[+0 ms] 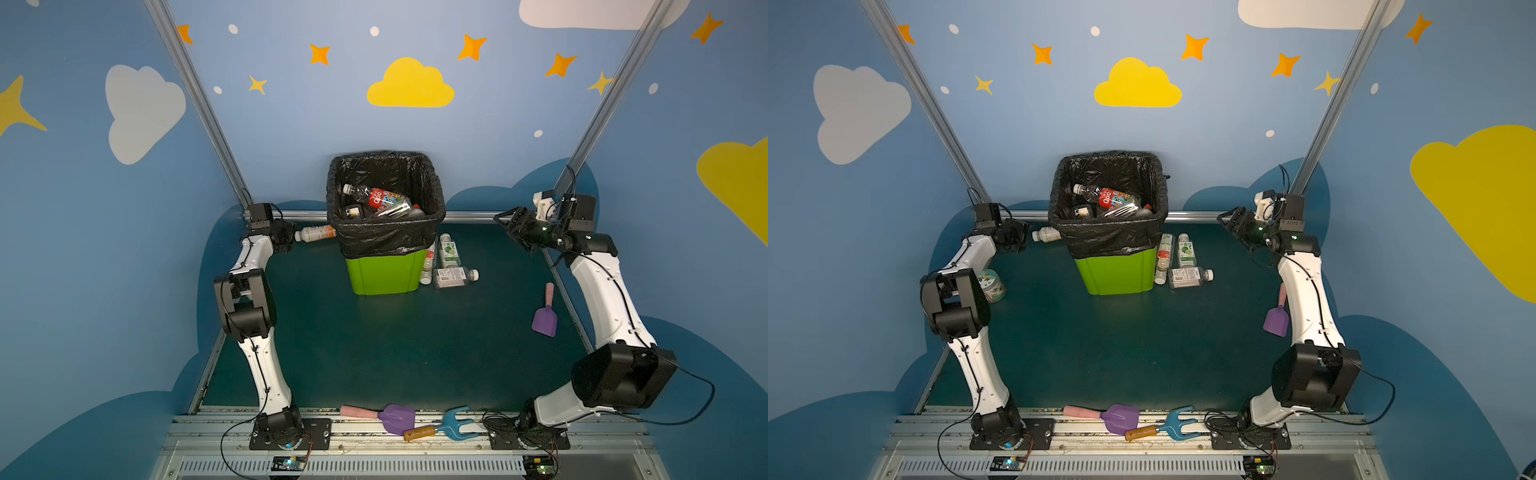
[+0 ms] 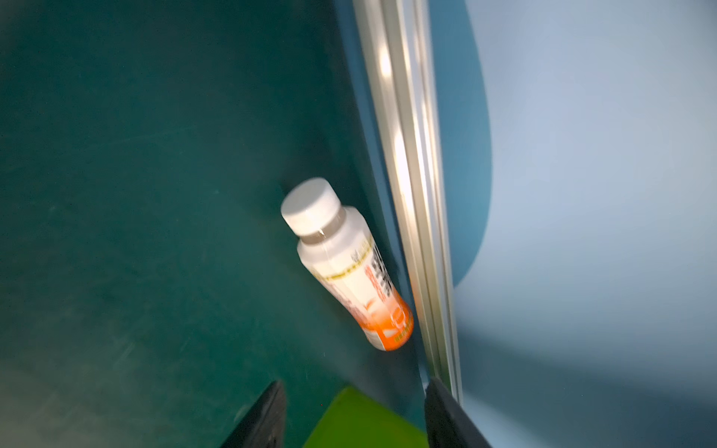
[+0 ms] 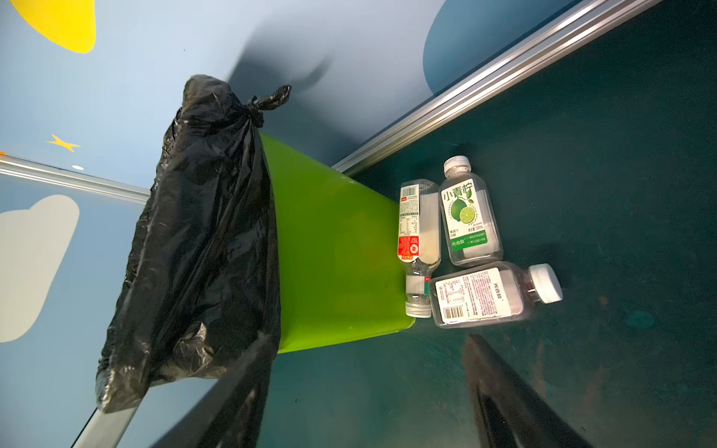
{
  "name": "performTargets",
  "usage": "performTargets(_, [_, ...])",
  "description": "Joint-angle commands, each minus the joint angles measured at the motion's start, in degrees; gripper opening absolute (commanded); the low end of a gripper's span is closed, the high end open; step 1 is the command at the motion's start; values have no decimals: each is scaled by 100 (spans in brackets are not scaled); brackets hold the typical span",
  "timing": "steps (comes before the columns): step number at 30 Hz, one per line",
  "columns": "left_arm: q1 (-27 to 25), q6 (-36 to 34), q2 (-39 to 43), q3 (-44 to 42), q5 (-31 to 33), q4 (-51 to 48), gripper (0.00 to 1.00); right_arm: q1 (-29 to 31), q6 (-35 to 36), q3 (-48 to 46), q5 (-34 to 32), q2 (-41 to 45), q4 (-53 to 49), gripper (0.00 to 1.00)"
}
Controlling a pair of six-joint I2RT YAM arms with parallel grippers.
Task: Throw the plastic bottles in the bin
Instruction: 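Lower the left gripper around the white cap of the orange-label bottle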
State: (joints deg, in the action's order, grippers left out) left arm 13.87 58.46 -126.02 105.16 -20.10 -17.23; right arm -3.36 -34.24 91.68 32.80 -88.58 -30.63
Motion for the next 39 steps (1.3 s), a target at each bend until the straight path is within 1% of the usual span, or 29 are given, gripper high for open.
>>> performTargets(1, [36, 237, -335, 209, 137, -320, 58, -105, -166, 133, 113, -75, 351, 76])
performTargets(4, [72, 299, -513, 344, 205, -375, 58, -126, -260, 151, 147, -231, 476, 77])
performTargets(7, [96, 472, -611, 351, 317, -149, 58, -114, -308, 158, 165, -358, 587, 76])
performTargets(11, [85, 630, -812, 575, 428, 1, 58, -121, -345, 232, 234, -568, 626, 77])
performTargets(18, [72, 833, -1154, 953, 475, 114, 58, -129, -358, 579, 440, -1070, 549, 77])
performTargets(22, [72, 843, -1425, 1352, 426, -76, 58, -135, -352, 778, 473, -1298, 451, 77])
performTargets(28, [44, 922, -1697, 1707, 481, -96, 58, -183, -321, 1004, 482, -1543, 352, 77])
performTargets(31, [15, 913, -1909, 2086, 477, -279, 58, -202, -318, 1036, 482, -1631, 332, 77])
performTargets(39, [-51, 895, -2365, 2934, 533, -713, 62, -265, -306, 1045, 544, -1774, 282, 77])
